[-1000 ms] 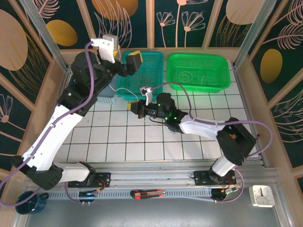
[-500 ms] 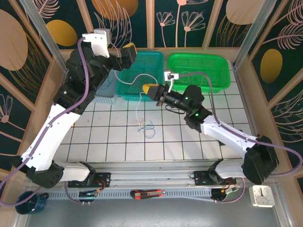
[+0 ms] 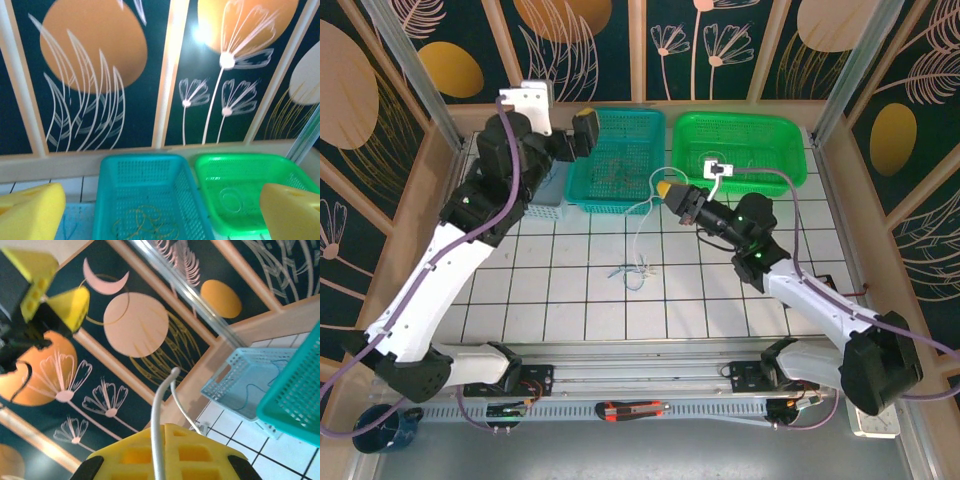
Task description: Untangle the cables
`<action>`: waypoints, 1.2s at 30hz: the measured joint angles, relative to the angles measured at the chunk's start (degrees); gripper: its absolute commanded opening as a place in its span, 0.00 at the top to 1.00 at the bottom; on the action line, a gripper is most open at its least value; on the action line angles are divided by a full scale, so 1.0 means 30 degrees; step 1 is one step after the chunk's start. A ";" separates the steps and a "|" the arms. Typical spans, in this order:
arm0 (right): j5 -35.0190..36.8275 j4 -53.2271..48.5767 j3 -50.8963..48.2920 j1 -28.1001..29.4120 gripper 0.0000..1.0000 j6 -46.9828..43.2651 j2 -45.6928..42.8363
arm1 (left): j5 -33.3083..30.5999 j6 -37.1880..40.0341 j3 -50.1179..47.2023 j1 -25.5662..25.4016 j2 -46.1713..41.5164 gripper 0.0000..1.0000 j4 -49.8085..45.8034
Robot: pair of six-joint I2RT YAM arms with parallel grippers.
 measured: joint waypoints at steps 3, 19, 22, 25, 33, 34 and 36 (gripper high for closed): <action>0.0080 0.0066 -0.0393 -0.0656 1.00 0.0408 -0.0393 | 0.0087 -0.0131 -0.2273 0.0000 -0.0670 0.01 0.0255; 0.1071 0.0051 -0.0889 -0.1413 1.00 0.0947 -0.0838 | 0.5574 -0.1100 -1.6604 0.0022 -0.3308 0.14 0.5115; 0.1151 0.0036 -0.0889 -0.1457 1.00 0.0947 -0.0867 | 0.6863 -0.1137 -1.8353 0.0022 -0.3330 0.16 0.5974; 0.1151 0.0022 -0.0889 -0.1472 1.00 0.0947 -0.0882 | 0.8058 -0.1129 -1.9358 0.0015 -0.3279 0.16 0.7089; 0.1246 -0.0211 -0.0882 -0.1472 1.00 0.0940 -0.0882 | 0.9442 -0.0670 -1.9045 -0.1377 0.0015 0.16 0.9085; 0.1290 -0.0248 -0.0889 -0.1486 1.00 0.0940 -0.0882 | 0.9508 -0.0532 -1.8928 -0.1727 0.0510 0.16 0.9158; 0.1311 -0.0291 -0.0889 -0.1508 1.00 0.0940 -0.0882 | 0.9632 -0.0284 -1.8790 -0.2280 0.1319 0.16 0.9333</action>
